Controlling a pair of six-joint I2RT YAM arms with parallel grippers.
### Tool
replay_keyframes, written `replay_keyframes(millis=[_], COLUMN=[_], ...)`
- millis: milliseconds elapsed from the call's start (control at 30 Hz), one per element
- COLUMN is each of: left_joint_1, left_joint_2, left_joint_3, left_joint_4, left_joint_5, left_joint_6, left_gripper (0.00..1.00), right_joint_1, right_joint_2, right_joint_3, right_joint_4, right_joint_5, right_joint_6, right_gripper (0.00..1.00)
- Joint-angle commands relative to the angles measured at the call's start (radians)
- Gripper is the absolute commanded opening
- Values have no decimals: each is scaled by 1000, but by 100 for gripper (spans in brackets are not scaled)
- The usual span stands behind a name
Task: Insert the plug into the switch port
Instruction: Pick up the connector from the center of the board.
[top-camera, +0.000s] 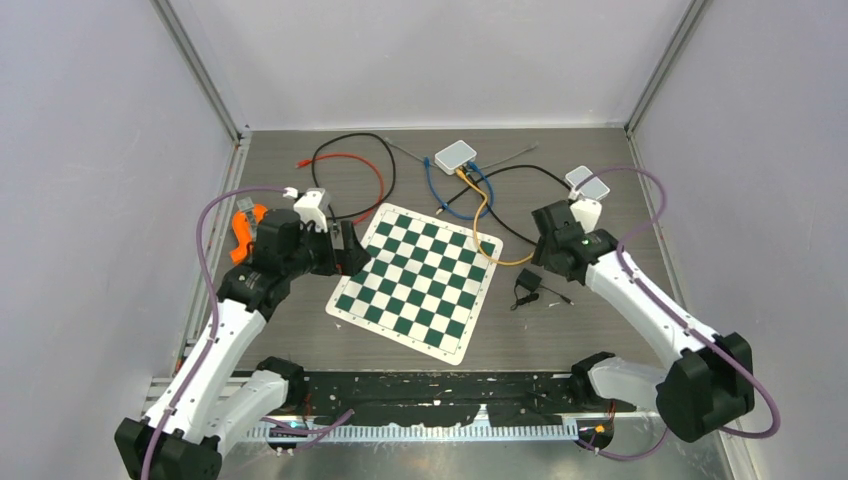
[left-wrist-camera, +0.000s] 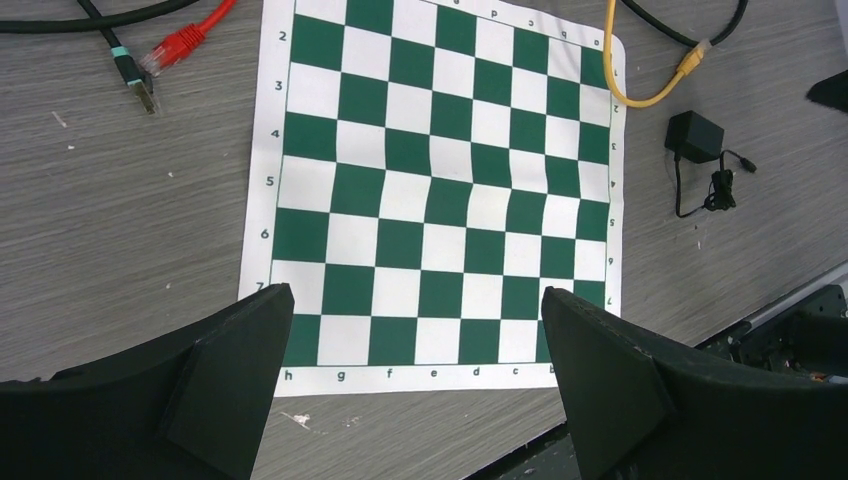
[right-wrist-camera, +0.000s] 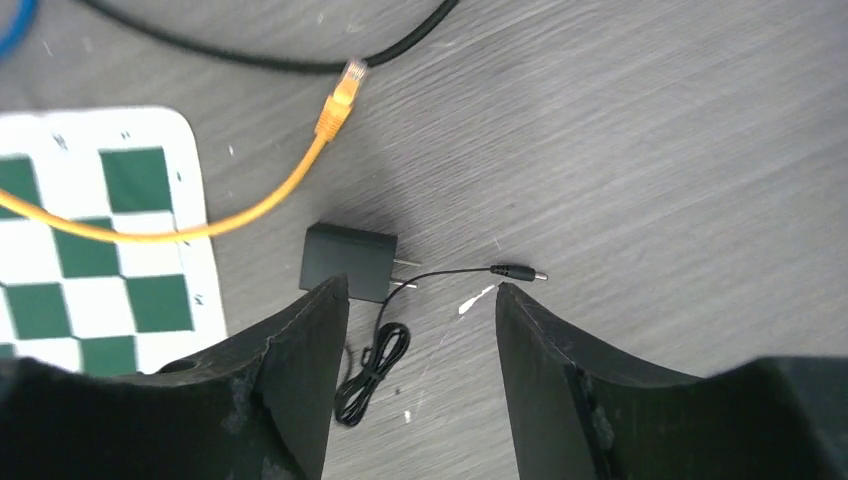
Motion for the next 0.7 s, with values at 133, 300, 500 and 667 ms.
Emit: replay_keyframes(millis=[133, 300, 500, 667], left_joint_1=[-4, -6, -14, -18], left_joint_2=[-42, -35, -35, -38], left_joint_3=[14, 11, 11, 12], left_joint_4=[16, 20, 21, 18], left_joint_5=[-3, 8, 18, 14], left_joint_6=[-3, -13, -17, -15], left_gripper=[100, 100, 100, 100], right_joint_1=[-129, -244, -304, -340], right_joint_2=[-24, -14, 90, 181], right_joint_3=[163, 75, 33, 26], right_joint_4=[-301, -230, -174, -138], right_joint_5=[116, -64, -217, -293], right_joint_6=[476, 663, 833, 938], right_gripper=[60, 57, 54, 53])
